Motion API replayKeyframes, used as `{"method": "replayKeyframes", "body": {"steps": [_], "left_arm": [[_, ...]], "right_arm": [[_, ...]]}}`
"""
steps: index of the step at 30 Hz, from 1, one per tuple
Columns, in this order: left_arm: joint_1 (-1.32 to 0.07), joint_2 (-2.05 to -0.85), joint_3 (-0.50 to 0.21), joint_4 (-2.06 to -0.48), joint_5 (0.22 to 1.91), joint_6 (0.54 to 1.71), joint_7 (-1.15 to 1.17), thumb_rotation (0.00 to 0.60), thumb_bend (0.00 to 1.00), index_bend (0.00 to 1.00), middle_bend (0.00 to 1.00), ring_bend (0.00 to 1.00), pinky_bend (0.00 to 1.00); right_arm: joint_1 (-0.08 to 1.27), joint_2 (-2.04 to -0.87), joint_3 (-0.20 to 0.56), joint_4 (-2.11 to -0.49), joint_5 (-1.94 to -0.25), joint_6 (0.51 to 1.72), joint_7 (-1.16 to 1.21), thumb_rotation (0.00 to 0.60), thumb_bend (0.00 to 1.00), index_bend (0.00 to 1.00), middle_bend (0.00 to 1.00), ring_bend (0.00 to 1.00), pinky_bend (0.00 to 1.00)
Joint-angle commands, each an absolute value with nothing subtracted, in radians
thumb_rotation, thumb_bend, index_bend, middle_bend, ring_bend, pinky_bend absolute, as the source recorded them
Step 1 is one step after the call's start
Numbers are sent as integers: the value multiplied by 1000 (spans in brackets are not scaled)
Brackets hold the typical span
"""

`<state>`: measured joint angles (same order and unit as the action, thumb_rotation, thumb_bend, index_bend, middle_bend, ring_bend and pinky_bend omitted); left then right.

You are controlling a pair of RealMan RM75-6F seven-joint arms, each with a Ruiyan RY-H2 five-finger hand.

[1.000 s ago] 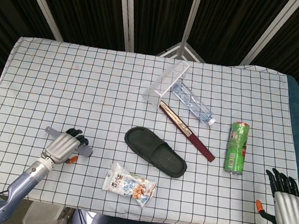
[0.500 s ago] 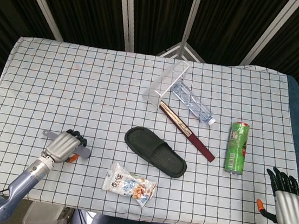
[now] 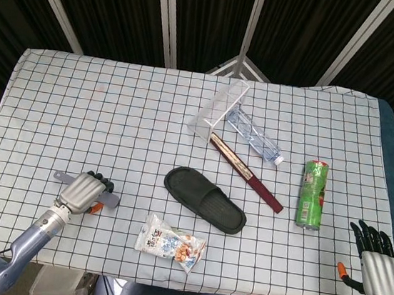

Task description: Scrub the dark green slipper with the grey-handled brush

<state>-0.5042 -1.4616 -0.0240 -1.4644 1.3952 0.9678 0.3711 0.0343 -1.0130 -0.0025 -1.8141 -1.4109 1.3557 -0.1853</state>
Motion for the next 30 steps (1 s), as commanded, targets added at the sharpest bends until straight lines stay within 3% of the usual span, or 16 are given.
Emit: {"method": "replayKeyframes", "body": {"steps": [1, 6, 18, 30], "left_arm": [[-505, -1468, -26, -1459, 1388, 973, 375, 600, 633, 570, 595, 408, 460], [-502, -1474, -32, -1449, 1400, 1007, 358, 600, 671, 626, 646, 458, 517], [-522, -1421, -71, -1463, 1392, 1017, 267, 600, 672, 622, 643, 458, 517], [-669, -1423, -189, -1470, 1263, 819, 148, 600, 676, 615, 639, 458, 516]], "right_arm": [[35, -1014, -3, -1814, -1411, 1356, -187, 514, 415, 0, 0, 0, 0], [36, -1018, -3, -1814, -1407, 1355, -194, 515, 415, 0, 0, 0, 0], [78, -1086, -23, -1795, -1488, 1325, -313, 514, 416, 0, 0, 0, 0], [223, -1289, -45, -1779, -1617, 1136, -478, 521, 421, 0, 0, 0, 0]]}}
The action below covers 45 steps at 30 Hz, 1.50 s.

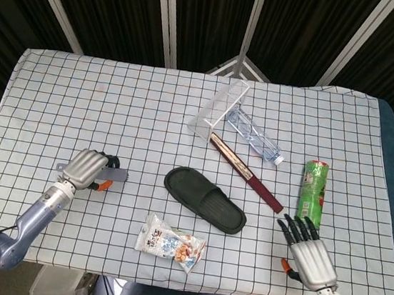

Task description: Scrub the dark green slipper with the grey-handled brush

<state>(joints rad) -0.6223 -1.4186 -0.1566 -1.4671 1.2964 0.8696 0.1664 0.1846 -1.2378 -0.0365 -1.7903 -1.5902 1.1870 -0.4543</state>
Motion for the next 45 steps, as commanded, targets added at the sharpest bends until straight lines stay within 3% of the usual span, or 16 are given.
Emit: {"method": "replayKeyframes", "body": {"steps": [1, 6, 14, 30, 45], "left_arm": [[-679, -1424, -195, -1470, 1255, 810, 150, 600, 676, 613, 638, 457, 516], [-739, -1422, -234, -1490, 1185, 752, 166, 600, 676, 611, 637, 458, 515], [-822, -1416, -264, -1514, 1078, 679, 198, 600, 676, 607, 633, 457, 512], [-921, -1447, -241, -1498, 929, 663, 261, 600, 676, 607, 632, 456, 509], [-994, -1532, -240, -1417, 906, 613, 214, 600, 687, 603, 629, 456, 506]], "right_arm": [[232, -1300, -47, -1777, -1617, 1120, -477, 520, 428, 0, 0, 0, 0], [280, -1336, -64, -1786, -1589, 1015, -471, 518, 462, 0, 0, 0, 0], [317, -1391, -67, -1757, -1551, 952, -521, 519, 498, 0, 0, 0, 0], [363, -1381, -44, -1738, -1515, 949, -518, 519, 497, 0, 0, 0, 0], [413, -1440, -37, -1677, -1472, 897, -481, 522, 497, 0, 0, 0, 0]]}}
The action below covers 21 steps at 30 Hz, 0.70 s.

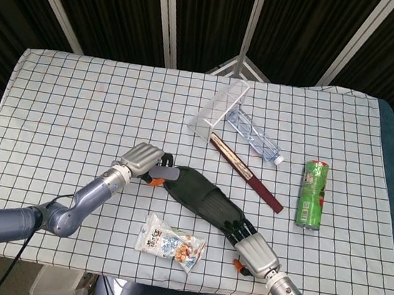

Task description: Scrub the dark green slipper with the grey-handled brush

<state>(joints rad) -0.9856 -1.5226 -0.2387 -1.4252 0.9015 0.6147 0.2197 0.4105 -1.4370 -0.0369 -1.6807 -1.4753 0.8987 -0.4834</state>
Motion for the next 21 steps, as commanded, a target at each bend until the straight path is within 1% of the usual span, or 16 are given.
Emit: {"method": "replayKeyframes", "body": {"steps": [1, 5, 10, 17, 21], "left_arm": [[-997, -1539, -240, -1412, 910, 616, 210, 600, 687, 601, 628, 456, 505], [-1004, -1569, -241, -1389, 946, 627, 188, 600, 687, 599, 627, 456, 504], [-1012, -1596, -257, -1366, 966, 610, 128, 600, 687, 599, 628, 456, 504], [-1027, -1611, -276, -1355, 998, 578, 53, 600, 688, 600, 628, 456, 504], [-1031, -1617, -281, -1353, 1025, 588, 33, 600, 694, 599, 627, 455, 503]], "right_arm": [[414, -1442, -38, -1674, -1470, 898, -479, 523, 498, 0, 0, 0, 0], [418, -1446, -41, -1665, -1461, 898, -474, 523, 497, 0, 0, 0, 0], [425, -1452, -41, -1660, -1451, 899, -471, 522, 497, 0, 0, 0, 0], [436, -1464, -50, -1669, -1453, 899, -486, 522, 497, 0, 0, 0, 0], [442, -1473, -55, -1671, -1448, 897, -495, 522, 497, 0, 0, 0, 0]]}}
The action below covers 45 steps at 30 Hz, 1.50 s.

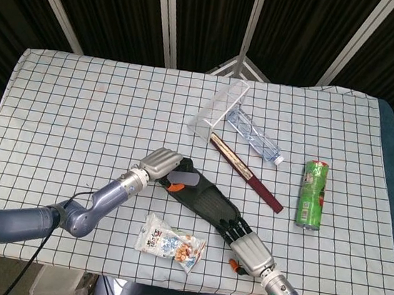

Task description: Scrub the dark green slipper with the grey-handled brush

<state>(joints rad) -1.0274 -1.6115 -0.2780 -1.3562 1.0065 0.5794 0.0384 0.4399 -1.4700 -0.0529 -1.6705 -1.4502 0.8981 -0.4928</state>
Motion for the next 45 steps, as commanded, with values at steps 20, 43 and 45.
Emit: {"method": "replayKeyframes", "body": {"steps": [20, 43, 45], "left_arm": [[-1092, -1477, -161, -1434, 840, 522, 183, 600, 704, 593, 624, 455, 499], [-1119, -1580, -196, -1420, 893, 678, 134, 600, 707, 572, 608, 438, 483], [-1114, -1589, -206, -1411, 923, 681, 109, 600, 707, 571, 606, 438, 483]], "right_arm": [[456, -1488, -67, -1673, -1433, 915, -508, 523, 498, 0, 0, 0, 0], [460, -1491, -90, -1686, -1396, 916, -515, 523, 497, 0, 0, 0, 0], [459, -1489, -92, -1690, -1393, 918, -518, 523, 498, 0, 0, 0, 0]]}}
